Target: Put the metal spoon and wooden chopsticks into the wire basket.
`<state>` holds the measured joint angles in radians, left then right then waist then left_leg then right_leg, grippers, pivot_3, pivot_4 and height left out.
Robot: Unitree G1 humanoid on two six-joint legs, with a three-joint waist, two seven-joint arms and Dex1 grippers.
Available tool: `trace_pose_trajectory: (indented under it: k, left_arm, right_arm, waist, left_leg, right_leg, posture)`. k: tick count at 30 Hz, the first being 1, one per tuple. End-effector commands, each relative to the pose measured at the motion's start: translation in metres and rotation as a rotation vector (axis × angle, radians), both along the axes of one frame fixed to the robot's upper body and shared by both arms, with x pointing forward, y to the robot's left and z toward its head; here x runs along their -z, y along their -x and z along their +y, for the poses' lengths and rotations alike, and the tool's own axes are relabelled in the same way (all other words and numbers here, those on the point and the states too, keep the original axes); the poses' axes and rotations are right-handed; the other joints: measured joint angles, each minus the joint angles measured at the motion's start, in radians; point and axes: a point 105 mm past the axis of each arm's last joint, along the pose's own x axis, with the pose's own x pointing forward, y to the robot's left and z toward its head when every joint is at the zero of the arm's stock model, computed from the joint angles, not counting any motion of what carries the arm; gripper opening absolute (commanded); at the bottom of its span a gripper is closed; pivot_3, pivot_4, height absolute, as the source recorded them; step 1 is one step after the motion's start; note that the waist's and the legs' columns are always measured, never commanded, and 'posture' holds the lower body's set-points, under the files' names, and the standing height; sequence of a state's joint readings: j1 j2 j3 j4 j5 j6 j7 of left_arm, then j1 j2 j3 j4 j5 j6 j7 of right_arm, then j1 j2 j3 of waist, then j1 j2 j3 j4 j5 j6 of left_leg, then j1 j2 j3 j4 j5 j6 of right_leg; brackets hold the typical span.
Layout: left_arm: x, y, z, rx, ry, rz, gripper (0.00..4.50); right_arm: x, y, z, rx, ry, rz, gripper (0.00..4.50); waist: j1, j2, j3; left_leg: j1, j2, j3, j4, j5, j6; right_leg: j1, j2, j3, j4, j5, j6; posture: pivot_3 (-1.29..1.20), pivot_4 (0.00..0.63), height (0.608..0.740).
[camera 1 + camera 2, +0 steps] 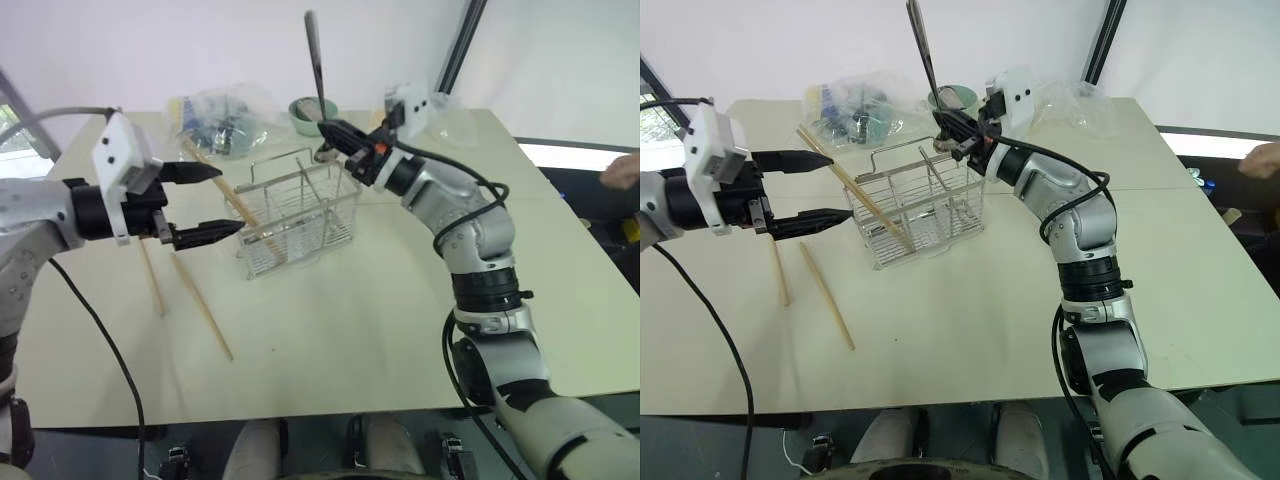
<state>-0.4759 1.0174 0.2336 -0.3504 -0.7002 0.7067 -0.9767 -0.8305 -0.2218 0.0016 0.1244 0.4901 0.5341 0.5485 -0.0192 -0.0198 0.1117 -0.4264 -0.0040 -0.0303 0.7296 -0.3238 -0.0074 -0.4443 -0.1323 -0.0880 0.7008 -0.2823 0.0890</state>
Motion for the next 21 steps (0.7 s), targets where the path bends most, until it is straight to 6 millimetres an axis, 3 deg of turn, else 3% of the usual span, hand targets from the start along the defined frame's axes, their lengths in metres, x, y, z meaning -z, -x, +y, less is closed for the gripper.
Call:
trace_pose_trajectory:
  k: [1,4,7,13,18,21]
  left_arm:
    - [-0.012,0.005,0.002,-0.014,0.0,-0.054,4.5]
    - [-0.012,0.006,0.002,-0.017,0.002,-0.054,4.5]
    - [-0.013,0.006,0.001,-0.016,0.007,-0.055,4.5]
    - [-0.016,0.005,0.001,-0.017,0.022,-0.057,4.5]
    - [-0.036,-0.002,0.016,-0.098,0.159,-0.081,4.5]
    - [-0.063,-0.009,0.038,-0.213,0.359,-0.121,4.5]
  right_arm:
    - [0.005,0.001,0.003,0.0,0.006,-0.01,0.02]
    - [0.015,-0.003,0.001,0.031,0.018,0.02,0.02]
    - [0.018,-0.009,-0.004,0.085,0.016,0.032,0.94]
    - [0.003,-0.015,-0.019,0.157,-0.028,0.02,3.97]
    - [-0.031,-0.004,-0.038,0.124,-0.047,-0.06,3.97]
    - [-0.057,0.026,-0.049,-0.05,-0.031,-0.134,3.97]
  waist:
    - [-0.001,0.0,0.0]
    - [-0.001,0.0,0.0]
    - [-0.001,0.0,0.0]
    - [-0.001,0.0,0.0]
    - [0.001,0.0,0.0]
    - [0.005,0.001,0.001]
  left_leg:
    - [0.0,0.0,0.0,0.0,0.0,0.0]
    - [0.0,0.0,0.0,0.0,0.0,0.0]
    - [0.0,0.001,0.0,0.0,0.0,0.0]
    - [0.0,0.001,-0.001,0.0,0.0,0.0]
    - [-0.001,0.001,-0.001,0.0,0.0,0.0]
    - [-0.001,0.001,-0.001,0.0,0.0,0.0]
  right_leg:
    - [0.0,0.0,0.0,-0.001,-0.001,0.001]
    - [0.0,0.0,0.0,0.001,-0.001,0.001]
    - [0.0,0.001,0.0,0.001,-0.001,0.001]
    - [0.0,0.003,0.0,0.001,-0.001,0.001]
    - [0.0,0.002,0.0,0.0,-0.001,0.001]
    - [0.001,0.002,0.0,-0.001,-0.001,0.002]
  posture:
    - [0.0,0.15,0.633]
    - [0.0,0.15,0.633]
    - [0.0,0.15,0.633]
    - [0.0,0.15,0.633]
    - [0.0,0.15,0.633]
    - [0.0,0.15,0.633]
